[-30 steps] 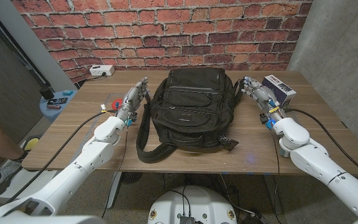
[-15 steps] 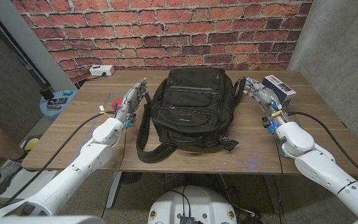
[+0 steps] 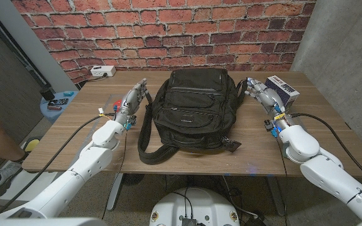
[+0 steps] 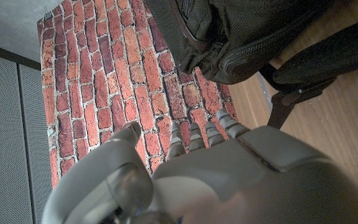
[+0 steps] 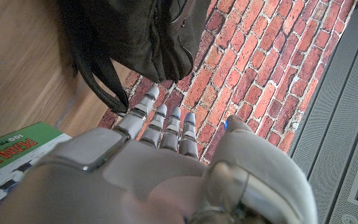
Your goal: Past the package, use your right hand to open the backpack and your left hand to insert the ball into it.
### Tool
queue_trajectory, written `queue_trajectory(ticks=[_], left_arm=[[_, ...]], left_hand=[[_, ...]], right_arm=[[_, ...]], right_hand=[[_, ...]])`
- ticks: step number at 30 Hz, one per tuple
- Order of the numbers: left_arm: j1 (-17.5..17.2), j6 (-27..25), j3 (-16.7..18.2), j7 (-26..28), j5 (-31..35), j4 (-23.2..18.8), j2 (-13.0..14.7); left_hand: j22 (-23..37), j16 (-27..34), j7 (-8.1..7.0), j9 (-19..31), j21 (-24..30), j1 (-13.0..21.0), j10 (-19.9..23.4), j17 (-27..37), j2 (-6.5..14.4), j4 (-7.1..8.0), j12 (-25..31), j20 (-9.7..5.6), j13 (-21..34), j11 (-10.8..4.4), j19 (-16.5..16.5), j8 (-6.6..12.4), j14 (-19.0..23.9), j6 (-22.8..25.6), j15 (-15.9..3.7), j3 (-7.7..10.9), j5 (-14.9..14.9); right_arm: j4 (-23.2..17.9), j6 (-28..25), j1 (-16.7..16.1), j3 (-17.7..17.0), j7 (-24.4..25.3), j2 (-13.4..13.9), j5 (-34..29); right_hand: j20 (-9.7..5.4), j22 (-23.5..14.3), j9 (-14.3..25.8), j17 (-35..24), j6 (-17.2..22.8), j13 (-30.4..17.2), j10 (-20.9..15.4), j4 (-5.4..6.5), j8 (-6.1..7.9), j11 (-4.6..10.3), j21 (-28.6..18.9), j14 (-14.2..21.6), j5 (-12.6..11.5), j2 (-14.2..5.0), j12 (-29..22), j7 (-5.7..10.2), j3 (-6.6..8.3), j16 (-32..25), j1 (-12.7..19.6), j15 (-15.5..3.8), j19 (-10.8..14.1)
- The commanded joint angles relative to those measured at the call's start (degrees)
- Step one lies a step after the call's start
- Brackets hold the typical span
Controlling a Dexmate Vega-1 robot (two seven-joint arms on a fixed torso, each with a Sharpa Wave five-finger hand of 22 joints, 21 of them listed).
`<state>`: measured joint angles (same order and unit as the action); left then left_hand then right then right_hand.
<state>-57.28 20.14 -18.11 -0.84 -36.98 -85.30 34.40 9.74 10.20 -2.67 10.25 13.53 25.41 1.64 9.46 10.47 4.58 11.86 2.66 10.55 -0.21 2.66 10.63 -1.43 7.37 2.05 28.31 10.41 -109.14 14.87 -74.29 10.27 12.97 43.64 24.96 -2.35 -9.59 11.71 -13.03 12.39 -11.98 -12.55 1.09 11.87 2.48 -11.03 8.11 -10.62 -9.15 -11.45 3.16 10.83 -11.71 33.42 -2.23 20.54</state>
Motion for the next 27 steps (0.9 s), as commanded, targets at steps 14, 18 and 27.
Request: queue_trajectory(ticks=[14, 18, 27], left_arm=[[-1.64, 1.18, 0.42, 0.58, 0.55, -1.48, 0.27], [-1.78, 1.24, 0.41, 0.54, 0.73, -1.77, 0.45], [-2.74, 1.53, 1.12, 1.14, 0.99, -2.98, 1.19]], left_hand=[[0.29, -0.06, 0.33, 0.22, -0.33, -0.01, 0.43, 0.19, -0.59, -0.50, -0.09, 0.01, 0.06, -0.23, 0.97, 0.15, 0.54, 0.73, 0.21, 0.80, -0.20], [0.29, -0.06, 0.33, 0.22, -0.38, 0.01, 0.39, 0.18, -0.59, -0.59, -0.12, 0.01, 0.06, -0.19, 1.00, 0.15, 0.58, 0.76, 0.19, 0.88, -0.20], [0.30, -0.07, 0.26, 0.22, -0.51, 0.06, 0.47, 0.16, -0.59, -0.86, -0.12, 0.02, 0.06, -0.10, 1.12, 0.13, 0.61, 0.78, 0.14, 1.12, -0.22]], right_arm=[[-9.86, -2.33, -7.83, -3.09, 3.72, 0.54, -6.87], [-11.84, -2.98, -9.37, -3.63, 4.49, 0.63, -9.16], [-15.35, -7.13, -11.36, -3.63, 7.28, 0.31, -16.12]], right_hand=[[-2.68, -0.16, 0.15, 0.06, 0.67, -0.17, -0.14, -0.89, 0.18, -0.32, -0.09, 0.56, 0.16, 0.36, -0.30, 0.06, 0.35, -0.51, 0.96, -1.86, 0.51], [-2.63, -0.16, 0.14, 0.12, 0.66, -0.17, -0.19, -1.13, 0.17, -0.33, -0.08, 0.57, 0.16, 0.38, -0.31, 0.06, 0.44, -0.51, 1.15, -1.90, 0.51], [-2.64, -0.15, 0.12, 0.29, 1.06, -0.17, -0.64, -1.88, 0.29, -0.22, -0.18, 1.17, 0.19, 0.49, -0.48, 0.09, 0.69, -0.74, 1.69, -2.01, 0.87]])
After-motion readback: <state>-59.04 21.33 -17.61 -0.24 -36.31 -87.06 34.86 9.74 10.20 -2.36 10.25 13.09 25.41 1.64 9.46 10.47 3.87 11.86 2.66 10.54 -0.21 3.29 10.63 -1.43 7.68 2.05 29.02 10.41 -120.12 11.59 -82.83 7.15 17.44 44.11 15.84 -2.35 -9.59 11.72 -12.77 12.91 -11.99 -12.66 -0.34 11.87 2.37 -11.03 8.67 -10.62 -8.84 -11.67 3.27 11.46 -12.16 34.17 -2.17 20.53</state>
